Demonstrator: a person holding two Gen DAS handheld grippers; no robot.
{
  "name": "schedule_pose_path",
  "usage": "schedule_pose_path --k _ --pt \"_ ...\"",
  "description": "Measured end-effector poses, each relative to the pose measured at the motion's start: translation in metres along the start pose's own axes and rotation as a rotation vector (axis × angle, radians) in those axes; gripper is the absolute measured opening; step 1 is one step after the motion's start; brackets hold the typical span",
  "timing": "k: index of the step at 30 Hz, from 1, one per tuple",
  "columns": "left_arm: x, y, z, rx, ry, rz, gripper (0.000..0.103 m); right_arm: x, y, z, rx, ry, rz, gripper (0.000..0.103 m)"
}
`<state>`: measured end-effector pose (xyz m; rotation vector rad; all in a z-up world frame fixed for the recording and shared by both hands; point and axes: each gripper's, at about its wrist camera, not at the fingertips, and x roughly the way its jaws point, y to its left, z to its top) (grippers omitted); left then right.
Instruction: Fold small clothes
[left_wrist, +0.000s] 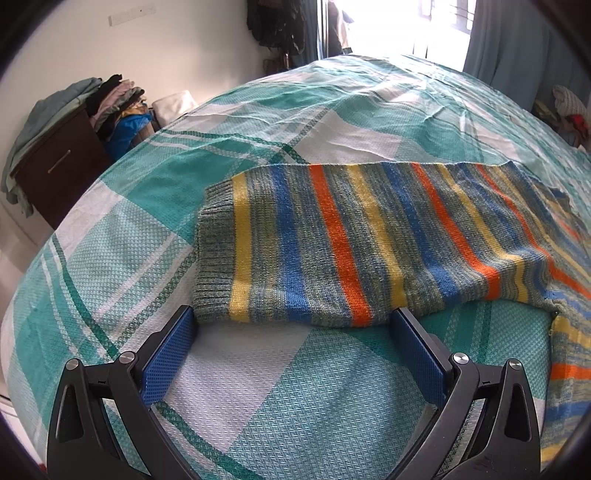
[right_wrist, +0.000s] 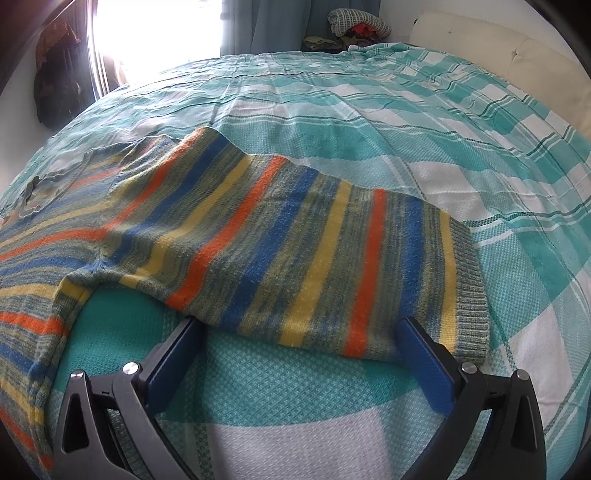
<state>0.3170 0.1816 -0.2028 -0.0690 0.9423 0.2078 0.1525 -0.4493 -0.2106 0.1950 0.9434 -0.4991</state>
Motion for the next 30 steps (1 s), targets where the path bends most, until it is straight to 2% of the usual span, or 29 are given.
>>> schedule_pose_path --k 9,17,30 --pt "-0.003 0.005 -0.003 -0.015 -0.013 -0.028 0.103 -0.008 -0.003 -0.007 0.002 -0.021 0.016 0.103" --pt "0.003 -0.003 0.001 0.006 0.022 0.013 0.103 0.004 -0.001 0.003 0.002 0.035 0.012 0.103" --pt "0.003 -0.003 -0.001 0.0 0.018 0.011 0.103 0.005 -0.001 0.002 0.004 0.031 0.014 0.103"
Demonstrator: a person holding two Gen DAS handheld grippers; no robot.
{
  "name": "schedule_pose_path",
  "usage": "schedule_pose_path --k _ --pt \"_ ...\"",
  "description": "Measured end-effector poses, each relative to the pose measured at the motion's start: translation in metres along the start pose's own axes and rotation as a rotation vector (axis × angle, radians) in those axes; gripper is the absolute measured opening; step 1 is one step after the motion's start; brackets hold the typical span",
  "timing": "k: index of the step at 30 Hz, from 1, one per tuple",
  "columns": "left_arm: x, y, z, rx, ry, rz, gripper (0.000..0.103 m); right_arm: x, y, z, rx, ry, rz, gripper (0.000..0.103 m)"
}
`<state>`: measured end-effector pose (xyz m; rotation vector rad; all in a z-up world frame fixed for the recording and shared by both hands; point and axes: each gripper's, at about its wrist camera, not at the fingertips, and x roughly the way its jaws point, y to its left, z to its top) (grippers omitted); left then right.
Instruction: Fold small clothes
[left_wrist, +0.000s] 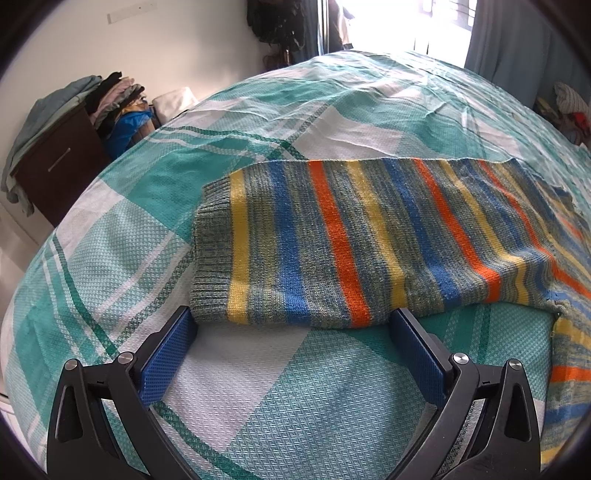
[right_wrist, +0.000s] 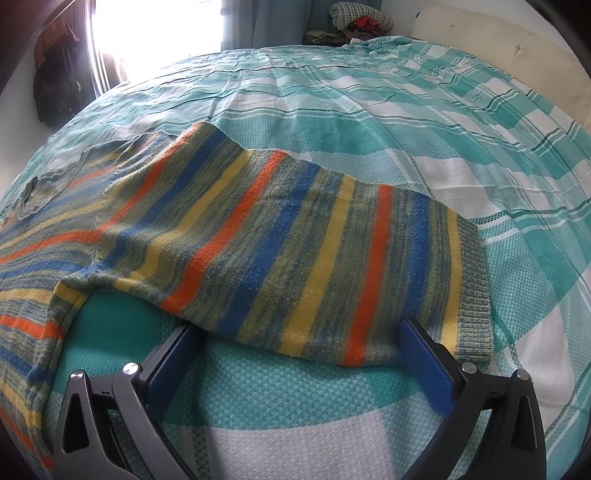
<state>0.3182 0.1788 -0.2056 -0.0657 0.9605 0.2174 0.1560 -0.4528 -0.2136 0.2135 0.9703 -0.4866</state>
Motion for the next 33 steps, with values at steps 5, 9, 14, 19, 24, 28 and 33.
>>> schedule_pose_path --k 5,9,14,19,24,28,33 --pt "-0.0019 0.0007 -0.0013 -0.002 -0.011 -0.005 0.103 -0.0003 0.0005 -0.0003 -0.007 -0.001 -0.004 0.103" --pt "-0.0037 0.0028 -0.0024 -0.008 -0.019 -0.017 0.103 -0.0014 0.0007 0.0004 -0.01 -0.002 -0.003 0.103" --pt "-0.0058 0.0055 -0.0034 -0.014 -0.029 -0.032 0.103 -0.0022 0.0008 -0.0002 -0.011 -0.002 -0.004 0.103" --pt "-0.0063 0.0072 -0.0022 -0.019 -0.028 -0.042 0.103 -0.0025 0.0009 -0.0002 -0.01 -0.001 -0.003 0.103" --pt "-0.0028 0.0015 0.0003 -0.003 -0.007 -0.011 0.103 -0.0008 0.0011 0.0013 -0.005 0.005 0.001 0.103" --pt "-0.0012 -0.0002 0.0002 0.001 0.0 -0.002 0.103 -0.0002 0.0013 0.001 -0.005 0.006 0.002 0.103" --pt "-0.001 -0.0003 0.0002 0.002 0.0 -0.001 0.103 -0.0003 0.0013 0.0011 -0.004 0.006 0.002 0.103"
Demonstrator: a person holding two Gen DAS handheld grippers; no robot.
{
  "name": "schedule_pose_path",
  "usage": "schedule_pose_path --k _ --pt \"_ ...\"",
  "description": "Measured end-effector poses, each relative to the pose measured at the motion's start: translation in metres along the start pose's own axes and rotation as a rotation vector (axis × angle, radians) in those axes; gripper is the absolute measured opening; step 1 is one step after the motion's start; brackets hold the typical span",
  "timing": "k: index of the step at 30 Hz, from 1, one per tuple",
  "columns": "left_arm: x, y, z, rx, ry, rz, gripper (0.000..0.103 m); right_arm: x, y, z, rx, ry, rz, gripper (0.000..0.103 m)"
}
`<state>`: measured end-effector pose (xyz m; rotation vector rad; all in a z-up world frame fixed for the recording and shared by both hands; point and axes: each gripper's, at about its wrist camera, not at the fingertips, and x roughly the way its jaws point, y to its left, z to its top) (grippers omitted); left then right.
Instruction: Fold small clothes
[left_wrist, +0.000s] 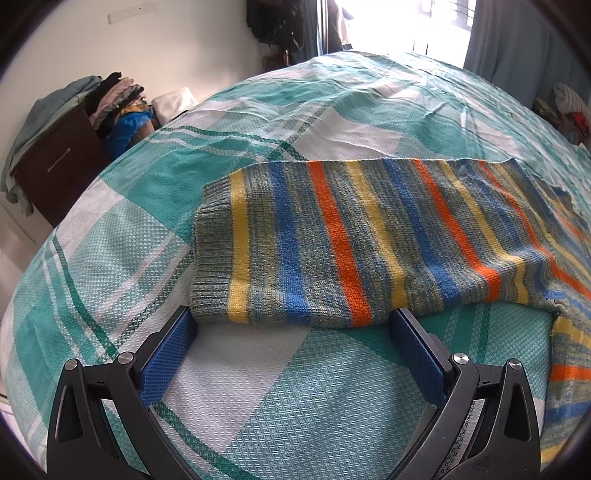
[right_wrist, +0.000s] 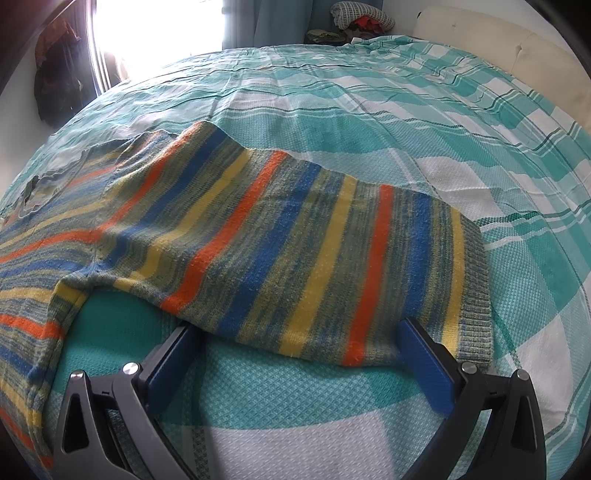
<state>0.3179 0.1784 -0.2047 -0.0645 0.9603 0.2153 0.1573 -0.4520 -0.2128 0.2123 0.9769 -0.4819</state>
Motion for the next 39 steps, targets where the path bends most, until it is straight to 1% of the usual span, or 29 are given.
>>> schedule_pose_path --k 21,28,30,32,34,38,39 --pt "0.0 0.001 -0.001 0.0 -0.002 0.002 0.103 0.001 0.001 0.001 -0.008 0.007 -0.008 0.103" --pt "0.001 -0.002 0.0 0.012 0.003 0.021 0.103 0.001 0.001 0.001 -0.01 0.007 -0.009 0.103" --pt "0.0 -0.001 0.001 0.007 0.007 0.01 0.103 0.001 0.001 0.003 -0.018 0.019 -0.01 0.103" --pt "-0.007 0.0 0.002 0.011 0.009 0.003 0.102 -0.007 0.002 0.005 -0.025 0.025 -0.029 0.103" --pt "-0.02 0.0 0.002 0.026 0.008 -0.002 0.102 -0.023 0.007 0.003 -0.035 0.022 -0.077 0.103" --pt "-0.064 -0.008 -0.006 0.086 -0.047 -0.035 0.102 -0.067 0.018 -0.005 -0.075 -0.002 -0.122 0.103" --pt "-0.08 -0.012 -0.009 0.111 -0.065 -0.045 0.102 -0.075 0.021 -0.006 -0.08 -0.007 -0.128 0.103"
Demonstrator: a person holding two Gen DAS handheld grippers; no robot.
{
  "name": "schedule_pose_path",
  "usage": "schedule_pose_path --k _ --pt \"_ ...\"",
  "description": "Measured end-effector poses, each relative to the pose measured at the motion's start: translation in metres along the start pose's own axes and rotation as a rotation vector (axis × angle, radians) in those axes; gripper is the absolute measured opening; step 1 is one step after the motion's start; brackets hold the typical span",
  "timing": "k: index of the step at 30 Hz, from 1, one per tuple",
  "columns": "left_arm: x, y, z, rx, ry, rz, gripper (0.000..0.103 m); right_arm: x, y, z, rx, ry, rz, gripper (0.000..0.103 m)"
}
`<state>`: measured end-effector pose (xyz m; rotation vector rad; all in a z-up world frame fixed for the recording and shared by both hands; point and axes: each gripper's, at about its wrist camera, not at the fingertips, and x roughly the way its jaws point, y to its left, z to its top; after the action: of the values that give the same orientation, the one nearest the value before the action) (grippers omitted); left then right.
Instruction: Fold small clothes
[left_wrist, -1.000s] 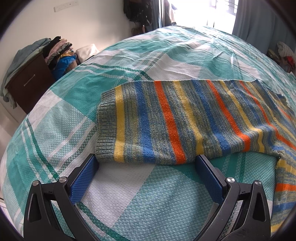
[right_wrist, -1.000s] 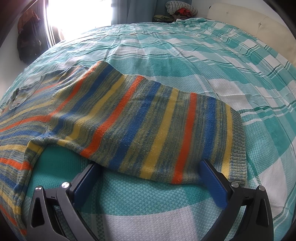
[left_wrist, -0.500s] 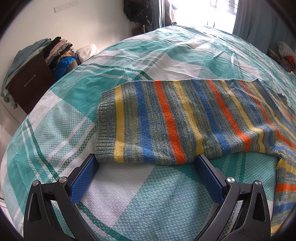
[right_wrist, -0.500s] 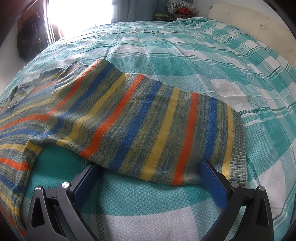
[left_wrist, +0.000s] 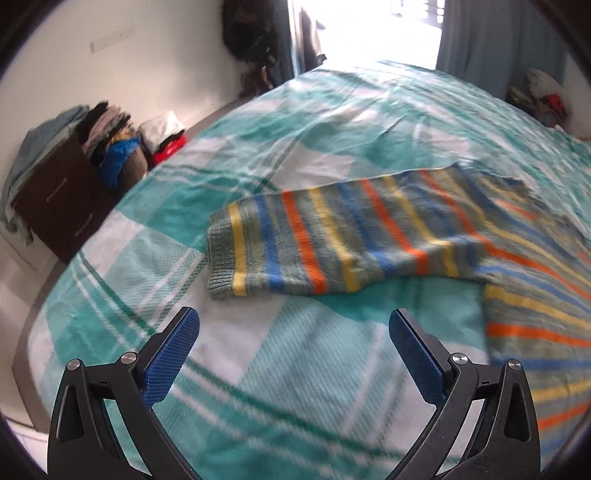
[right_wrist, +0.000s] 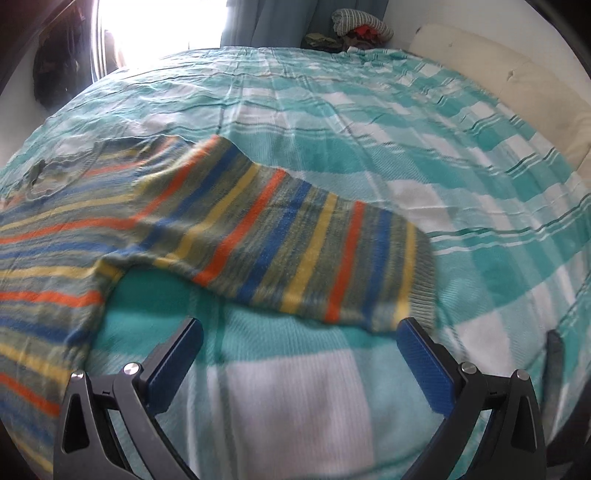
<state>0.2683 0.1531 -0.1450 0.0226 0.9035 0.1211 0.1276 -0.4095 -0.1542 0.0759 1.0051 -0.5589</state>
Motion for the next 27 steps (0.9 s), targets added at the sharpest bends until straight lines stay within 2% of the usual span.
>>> schedule_pose_path --k 5,12,14,16,17,18,19,20,22,23,25,27 --pt "-0.064 -0.02 -0.009 0.076 -0.054 -0.079 0.102 -0.039 0.0 -0.009 0.007 -0.016 -0.009 0.103" --pt "-0.12 -0.05 -0.02 0.131 -0.081 -0.157 0.103 -0.074 -0.004 -0.019 0.024 -0.014 0.02 0.103" --pt "-0.134 -0.055 -0.025 0.135 -0.094 -0.166 0.103 -0.086 -0.016 -0.024 0.062 -0.053 0.093 0.103" --pt "-0.153 -0.064 -0.035 0.146 -0.122 -0.181 0.103 -0.104 -0.047 -0.031 0.181 -0.178 0.234 0.103" --pt "-0.158 -0.065 -0.039 0.149 -0.13 -0.185 0.103 -0.111 -0.073 -0.037 0.275 -0.266 0.38 0.103" --pt "-0.164 -0.069 -0.046 0.153 -0.139 -0.194 0.103 -0.11 -0.091 -0.04 0.339 -0.311 0.496 0.103" --pt "-0.169 -0.072 -0.052 0.159 -0.143 -0.205 0.103 -0.101 -0.114 -0.045 0.435 -0.334 0.609 0.103" --pt "-0.171 -0.076 -0.057 0.164 -0.142 -0.214 0.103 -0.085 -0.132 -0.048 0.533 -0.303 0.683 0.103" --pt "-0.173 -0.084 -0.066 0.173 -0.133 -0.234 0.103 -0.045 -0.154 -0.044 0.621 -0.13 0.714 0.103" --pt "-0.173 -0.088 -0.068 0.178 -0.124 -0.24 0.103 -0.031 -0.162 -0.042 0.633 -0.088 0.694 0.103" --pt "-0.17 -0.097 -0.071 0.193 -0.104 -0.246 0.103 -0.009 -0.177 -0.034 0.638 -0.079 0.647 0.103" --pt "-0.168 -0.108 -0.074 0.219 -0.088 -0.244 0.103 0.012 -0.188 -0.026 0.696 -0.065 0.685 0.103"
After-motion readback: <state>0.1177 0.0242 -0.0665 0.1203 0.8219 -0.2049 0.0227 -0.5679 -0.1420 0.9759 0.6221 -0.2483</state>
